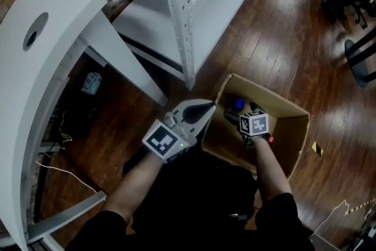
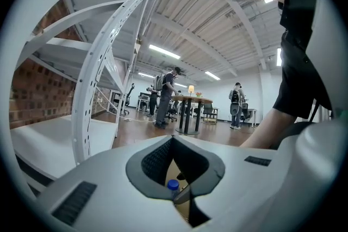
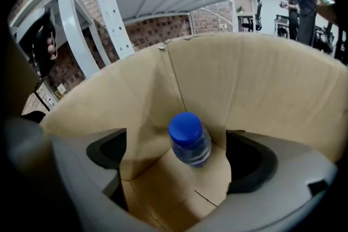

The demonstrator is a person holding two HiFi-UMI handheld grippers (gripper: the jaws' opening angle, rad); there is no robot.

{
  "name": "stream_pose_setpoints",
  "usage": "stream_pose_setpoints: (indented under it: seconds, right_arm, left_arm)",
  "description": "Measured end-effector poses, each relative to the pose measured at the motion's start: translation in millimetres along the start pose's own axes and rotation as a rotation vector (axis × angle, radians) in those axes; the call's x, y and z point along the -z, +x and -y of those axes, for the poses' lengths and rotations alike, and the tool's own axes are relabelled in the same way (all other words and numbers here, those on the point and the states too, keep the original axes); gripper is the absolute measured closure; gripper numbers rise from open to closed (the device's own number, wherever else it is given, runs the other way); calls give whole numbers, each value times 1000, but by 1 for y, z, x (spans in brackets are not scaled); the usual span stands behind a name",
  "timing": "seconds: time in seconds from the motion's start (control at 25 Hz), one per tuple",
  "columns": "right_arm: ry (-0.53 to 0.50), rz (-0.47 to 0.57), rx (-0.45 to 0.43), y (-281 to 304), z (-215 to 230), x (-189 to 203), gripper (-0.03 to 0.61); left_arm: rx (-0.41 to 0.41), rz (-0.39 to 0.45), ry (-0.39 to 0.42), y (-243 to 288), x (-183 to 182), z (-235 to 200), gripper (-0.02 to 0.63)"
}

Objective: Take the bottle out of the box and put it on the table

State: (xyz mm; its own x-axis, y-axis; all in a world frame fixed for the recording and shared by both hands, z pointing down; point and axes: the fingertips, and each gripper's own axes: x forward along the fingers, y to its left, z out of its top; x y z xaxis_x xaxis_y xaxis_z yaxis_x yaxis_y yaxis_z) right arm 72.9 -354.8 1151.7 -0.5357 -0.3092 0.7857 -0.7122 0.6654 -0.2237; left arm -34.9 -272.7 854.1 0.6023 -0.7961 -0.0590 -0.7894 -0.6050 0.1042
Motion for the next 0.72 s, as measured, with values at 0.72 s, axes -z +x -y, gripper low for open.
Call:
stream_pose_setpoints:
  seconds: [0.72]
  right_arm:
    - [-22, -19, 20, 76, 29, 32, 141]
  left_arm:
    - [-89, -76, 2, -6, 36, -8, 617]
